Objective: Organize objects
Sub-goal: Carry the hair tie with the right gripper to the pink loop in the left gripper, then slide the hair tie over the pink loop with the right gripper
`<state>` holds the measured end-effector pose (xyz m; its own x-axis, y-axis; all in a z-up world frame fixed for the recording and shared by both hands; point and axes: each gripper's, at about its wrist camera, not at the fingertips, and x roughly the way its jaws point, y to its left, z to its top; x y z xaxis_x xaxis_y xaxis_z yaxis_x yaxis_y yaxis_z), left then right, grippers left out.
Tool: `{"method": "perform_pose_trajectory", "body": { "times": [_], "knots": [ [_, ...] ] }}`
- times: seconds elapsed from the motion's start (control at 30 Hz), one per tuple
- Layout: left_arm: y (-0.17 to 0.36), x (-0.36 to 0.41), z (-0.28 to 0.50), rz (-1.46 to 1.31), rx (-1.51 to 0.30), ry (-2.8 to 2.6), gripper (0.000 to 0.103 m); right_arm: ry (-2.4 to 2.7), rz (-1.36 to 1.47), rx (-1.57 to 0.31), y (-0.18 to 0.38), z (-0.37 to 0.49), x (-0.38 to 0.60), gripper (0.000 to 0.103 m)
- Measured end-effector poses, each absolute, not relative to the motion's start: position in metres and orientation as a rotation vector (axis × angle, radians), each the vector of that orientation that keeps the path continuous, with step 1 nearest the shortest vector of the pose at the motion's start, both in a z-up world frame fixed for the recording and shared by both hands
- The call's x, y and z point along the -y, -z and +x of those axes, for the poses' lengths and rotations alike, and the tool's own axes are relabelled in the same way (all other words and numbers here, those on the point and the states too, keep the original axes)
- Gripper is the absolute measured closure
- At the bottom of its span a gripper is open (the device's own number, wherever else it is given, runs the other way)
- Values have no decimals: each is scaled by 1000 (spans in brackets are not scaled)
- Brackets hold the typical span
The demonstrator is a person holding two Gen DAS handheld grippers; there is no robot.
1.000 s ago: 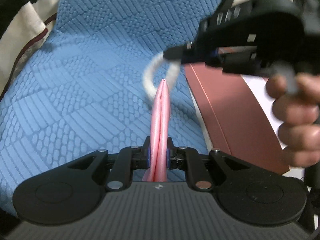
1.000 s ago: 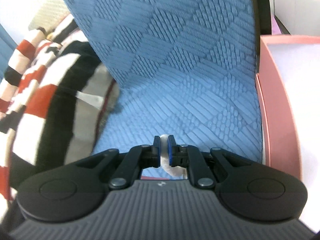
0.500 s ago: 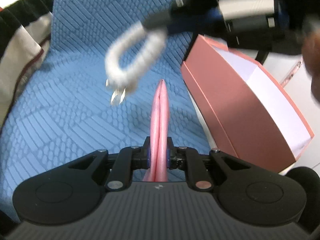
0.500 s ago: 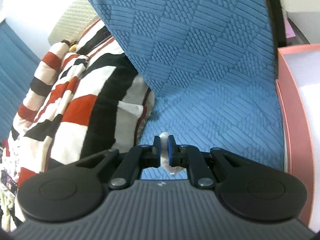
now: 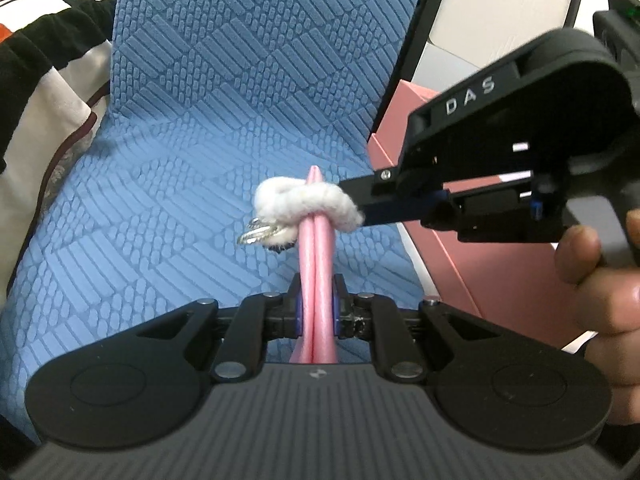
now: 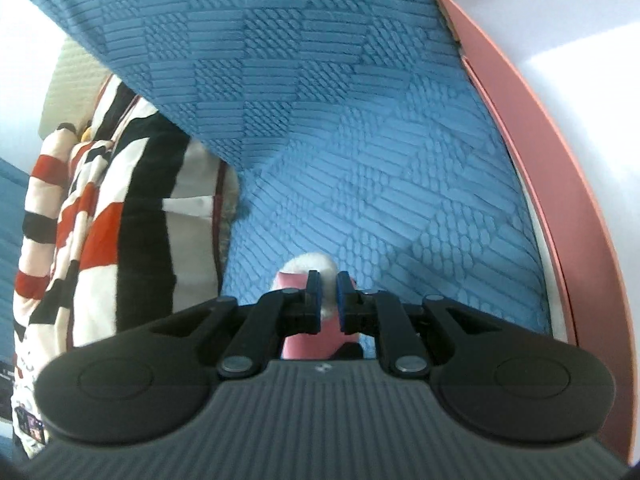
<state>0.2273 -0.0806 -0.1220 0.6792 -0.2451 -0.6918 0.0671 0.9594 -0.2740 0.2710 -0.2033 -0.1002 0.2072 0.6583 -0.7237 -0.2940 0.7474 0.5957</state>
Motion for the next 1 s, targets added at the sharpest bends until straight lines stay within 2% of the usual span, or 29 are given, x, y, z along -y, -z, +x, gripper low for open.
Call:
{"method": "perform_pose_trajectory", "body": {
  "times": [0.13, 0.23, 0.43, 0.63, 0.77, 0.87, 1.0],
  "knots": [
    [128, 88, 225, -212, -842, 172, 89, -677, 374, -1217, 114, 271, 208, 90],
    [136, 99, 222, -151, -883, 171, 89, -640, 326, -1233, 128, 270, 210, 84],
    [148, 115, 216, -65, -908, 170, 88, -639, 217, -1240, 150, 264, 208, 84],
    [152, 113, 217, -82, -909, 162, 84, -671, 206, -1210, 154, 263, 213, 84],
    [153, 115, 220, -84, -897, 151, 76, -686, 178, -1197, 155, 263, 210, 84],
    [154, 114, 222, -100, -889, 142, 77, -697, 190, -1192, 153, 264, 212, 84],
    [152, 112, 221, -78, -857, 104, 84, -725, 201, -1130, 140, 260, 215, 84]
  ]
}}
